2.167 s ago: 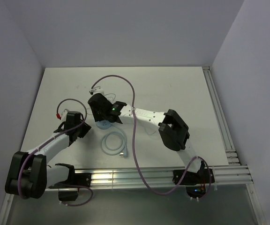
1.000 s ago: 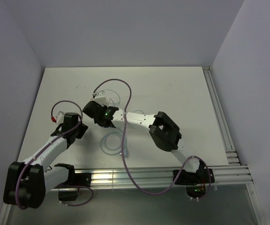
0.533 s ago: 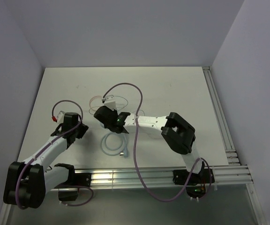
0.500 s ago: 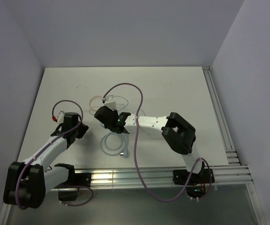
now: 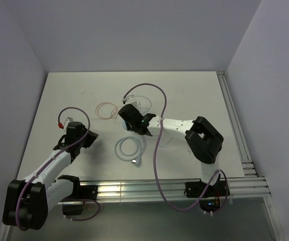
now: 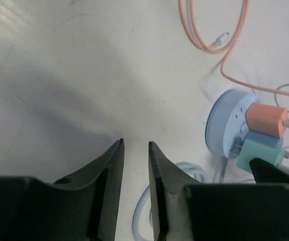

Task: Insert the plug

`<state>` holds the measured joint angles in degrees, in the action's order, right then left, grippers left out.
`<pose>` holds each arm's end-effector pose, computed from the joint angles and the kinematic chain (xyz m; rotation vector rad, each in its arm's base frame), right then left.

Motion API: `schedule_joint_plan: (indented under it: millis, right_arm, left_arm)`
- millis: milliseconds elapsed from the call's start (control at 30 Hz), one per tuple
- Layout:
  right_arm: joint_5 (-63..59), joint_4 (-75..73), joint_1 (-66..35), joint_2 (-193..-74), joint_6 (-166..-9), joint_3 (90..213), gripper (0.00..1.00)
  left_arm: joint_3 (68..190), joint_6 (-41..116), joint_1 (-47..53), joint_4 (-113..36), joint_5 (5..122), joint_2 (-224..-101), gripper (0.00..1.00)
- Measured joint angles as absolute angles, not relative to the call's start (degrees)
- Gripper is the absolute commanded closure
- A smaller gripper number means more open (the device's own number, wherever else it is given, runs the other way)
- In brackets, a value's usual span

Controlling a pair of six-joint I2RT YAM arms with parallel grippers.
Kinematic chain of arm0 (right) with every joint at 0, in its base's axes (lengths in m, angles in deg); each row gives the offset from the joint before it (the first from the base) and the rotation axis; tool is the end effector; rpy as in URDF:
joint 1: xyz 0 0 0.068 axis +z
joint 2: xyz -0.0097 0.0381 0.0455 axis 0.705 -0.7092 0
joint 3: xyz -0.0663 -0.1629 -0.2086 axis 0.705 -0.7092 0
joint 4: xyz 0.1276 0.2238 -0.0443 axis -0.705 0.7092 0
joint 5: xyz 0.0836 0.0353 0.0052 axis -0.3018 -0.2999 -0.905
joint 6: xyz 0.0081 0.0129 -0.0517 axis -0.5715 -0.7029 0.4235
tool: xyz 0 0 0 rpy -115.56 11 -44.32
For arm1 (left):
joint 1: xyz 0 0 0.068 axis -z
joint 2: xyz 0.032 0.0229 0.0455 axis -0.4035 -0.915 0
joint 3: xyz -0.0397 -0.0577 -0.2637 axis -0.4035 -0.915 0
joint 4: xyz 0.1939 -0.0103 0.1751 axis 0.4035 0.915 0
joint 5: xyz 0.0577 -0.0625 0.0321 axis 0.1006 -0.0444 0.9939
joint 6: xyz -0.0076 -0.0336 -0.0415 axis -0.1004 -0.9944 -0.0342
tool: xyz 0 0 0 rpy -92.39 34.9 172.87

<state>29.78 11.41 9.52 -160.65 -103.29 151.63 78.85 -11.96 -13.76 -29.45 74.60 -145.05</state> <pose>0.2546 0.3297 0.2053 -0.4256 2.2479 0.1970 0.1905 -0.0320 0.1668 -1.0515 2.1471 -0.5568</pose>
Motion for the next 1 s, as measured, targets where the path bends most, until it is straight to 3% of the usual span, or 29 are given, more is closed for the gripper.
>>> schedule_joint_plan:
  millis: [300,433,600,667,733,833,900,1000]
  right_arm:
    - [27.5,13.0,11.6,-158.6,-101.1,154.3,1.00]
    - [28.8,13.3,12.4,-157.7,-103.2,156.6,1.00]
    - [31.3,18.1,11.4,-151.4,-105.7,155.2,1.00]
    - [31.6,19.8,10.3,-147.4,-106.6,154.6,1.00]
    - [31.5,21.1,8.2,-142.3,-107.8,153.4,1.00]
    - [31.6,22.1,4.5,-135.7,-109.3,151.4,1.00]
    - [31.5,22.6,1.9,-132.0,-110.0,149.5,1.00]
    - [31.0,23.5,-1.9,-128.0,-110.8,146.4,1.00]
  left_arm:
    - [77.0,-9.5,-13.8,-35.6,68.4,-143.9,0.68]
    - [76.9,-7.4,-13.8,-37.4,66.0,-143.9,0.40]
    - [81.5,-5.1,-13.8,-36.2,65.3,-146.1,0.32]
    - [85.2,-4.6,-13.8,-35.7,65.5,-148.0,0.42]
    - [90.1,-4.5,-13.8,-35.9,65.3,-151.2,0.60]
    - [96.4,-4.3,-13.5,-37.2,63.9,-157.4,0.78]
    - [98.9,-4.1,-12.8,-38.2,63.0,-161.5,0.82]
    - [101.7,-3.9,-11.2,-39.9,60.8,-168.5,0.65]
